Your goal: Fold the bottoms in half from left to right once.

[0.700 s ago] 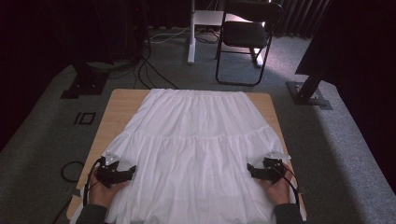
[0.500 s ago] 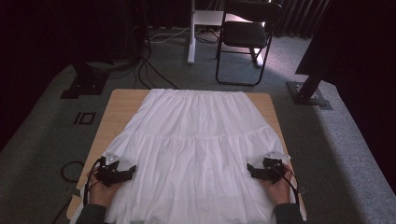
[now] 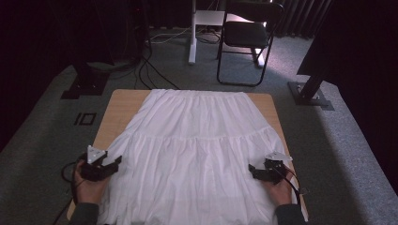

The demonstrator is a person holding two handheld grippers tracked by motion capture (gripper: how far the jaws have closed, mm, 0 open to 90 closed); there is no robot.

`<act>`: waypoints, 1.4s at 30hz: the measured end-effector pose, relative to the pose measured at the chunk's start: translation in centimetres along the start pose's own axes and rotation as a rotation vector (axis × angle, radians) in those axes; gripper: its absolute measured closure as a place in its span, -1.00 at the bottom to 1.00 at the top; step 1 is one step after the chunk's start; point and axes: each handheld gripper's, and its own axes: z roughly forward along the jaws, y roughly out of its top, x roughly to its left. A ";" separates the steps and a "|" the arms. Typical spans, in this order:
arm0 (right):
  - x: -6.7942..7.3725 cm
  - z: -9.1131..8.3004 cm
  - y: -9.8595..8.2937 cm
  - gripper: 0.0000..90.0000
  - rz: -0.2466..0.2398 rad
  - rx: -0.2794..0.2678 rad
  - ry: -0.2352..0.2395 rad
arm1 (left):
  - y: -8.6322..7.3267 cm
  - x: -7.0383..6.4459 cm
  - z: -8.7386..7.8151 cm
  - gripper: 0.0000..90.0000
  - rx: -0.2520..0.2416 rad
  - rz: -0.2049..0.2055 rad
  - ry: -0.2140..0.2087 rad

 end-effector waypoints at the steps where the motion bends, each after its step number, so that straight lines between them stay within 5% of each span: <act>1: 0.0 0.0 0.0 -0.63 0.000 -0.001 0.000 | 0.2 0.7 0.1 -0.01 0.005 -0.002 0.020; 4: 0.0 -0.1 -0.1 -0.60 -0.004 -0.004 0.002 | 0.0 2.3 1.7 0.01 0.067 -0.031 0.033; 6: 0.0 -0.1 -0.1 -0.60 -0.003 -0.004 0.002 | -0.4 2.5 3.1 -0.16 0.110 -0.009 0.044; 7: 0.0 -0.2 -0.1 -0.60 -0.003 -0.003 0.002 | -0.6 2.6 3.7 -0.24 0.122 -0.020 0.018; 9: 0.0 -0.1 -0.1 -0.60 -0.003 -0.004 0.002 | -1.0 3.0 4.8 -0.41 0.154 -0.033 0.046; 12: 0.0 -0.2 -0.1 -0.60 -0.002 -0.003 0.002 | -1.3 3.4 5.5 -0.57 0.160 -0.056 0.040; 15: 0.0 -0.2 -0.1 -0.60 -0.001 -0.003 0.002 | -1.6 3.0 6.0 -0.61 0.179 -0.024 0.031; 18: 0.0 -0.2 -0.2 -0.60 -0.003 -0.003 0.003 | -2.0 3.2 6.2 -0.61 0.164 -0.058 -0.001; 23: 0.0 -0.2 -0.2 -0.60 -0.003 -0.004 0.003 | -2.3 3.3 6.1 -0.62 0.142 -0.054 -0.014; 24: 0.0 -0.2 -0.2 -0.60 -0.004 -0.004 0.003 | -2.3 3.3 6.0 -0.58 0.137 -0.051 -0.016; 27: 0.0 -0.2 -0.2 -0.60 -0.004 -0.003 0.003 | -2.1 3.2 5.6 0.28 0.132 -0.049 -0.028; 28: 0.0 -0.2 -0.2 -0.60 -0.004 -0.004 0.003 | -2.0 3.1 5.3 0.28 0.149 -0.030 -0.028; 29: 0.1 -0.2 -0.2 -0.60 -0.004 -0.004 0.004 | -1.8 2.9 5.2 0.69 0.164 0.000 0.002; 30: 0.1 -0.3 -0.2 -0.60 -0.003 -0.004 0.004 | -1.7 2.7 5.2 0.85 0.185 0.043 0.050; 33: 0.1 -0.3 -0.3 -0.57 -0.004 -0.004 0.009 | -1.4 3.0 5.2 0.94 0.229 0.086 0.121; 35: 0.1 -0.7 -0.4 -0.21 -0.007 -0.014 0.012 | -1.4 3.7 5.1 0.95 0.246 0.097 0.177; 39: 0.3 -2.8 0.1 0.03 -0.073 -0.073 -0.090 | -1.9 5.9 4.5 0.96 0.247 0.041 0.223; 42: -0.7 -4.1 0.3 0.03 -0.043 -0.116 -0.131 | -2.0 7.4 3.9 0.96 0.256 0.037 0.294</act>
